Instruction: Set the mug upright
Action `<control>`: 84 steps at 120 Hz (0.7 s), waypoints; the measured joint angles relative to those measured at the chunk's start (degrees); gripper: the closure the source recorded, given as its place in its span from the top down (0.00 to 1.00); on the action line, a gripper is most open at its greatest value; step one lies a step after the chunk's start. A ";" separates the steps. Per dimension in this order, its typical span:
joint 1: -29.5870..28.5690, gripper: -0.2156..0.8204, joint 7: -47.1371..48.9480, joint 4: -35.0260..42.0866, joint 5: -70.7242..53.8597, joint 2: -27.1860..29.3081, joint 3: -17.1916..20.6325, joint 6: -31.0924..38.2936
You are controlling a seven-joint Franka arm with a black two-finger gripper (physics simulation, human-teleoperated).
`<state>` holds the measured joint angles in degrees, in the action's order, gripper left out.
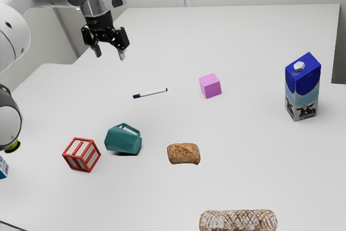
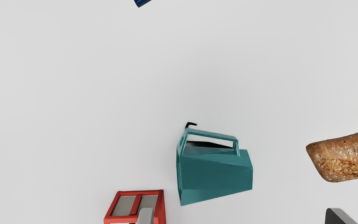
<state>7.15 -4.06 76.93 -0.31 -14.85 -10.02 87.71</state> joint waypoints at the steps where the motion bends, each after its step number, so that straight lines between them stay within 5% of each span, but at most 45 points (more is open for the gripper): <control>1: -0.01 0.79 0.00 0.00 0.00 0.00 0.00 -0.02; 37: -0.49 0.79 -0.07 2.35 2.52 1.41 -0.47 0.19; 84: -4.10 0.79 -1.21 37.15 9.21 17.40 -2.82 12.29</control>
<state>3.05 -5.26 114.09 8.90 2.55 -12.84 100.00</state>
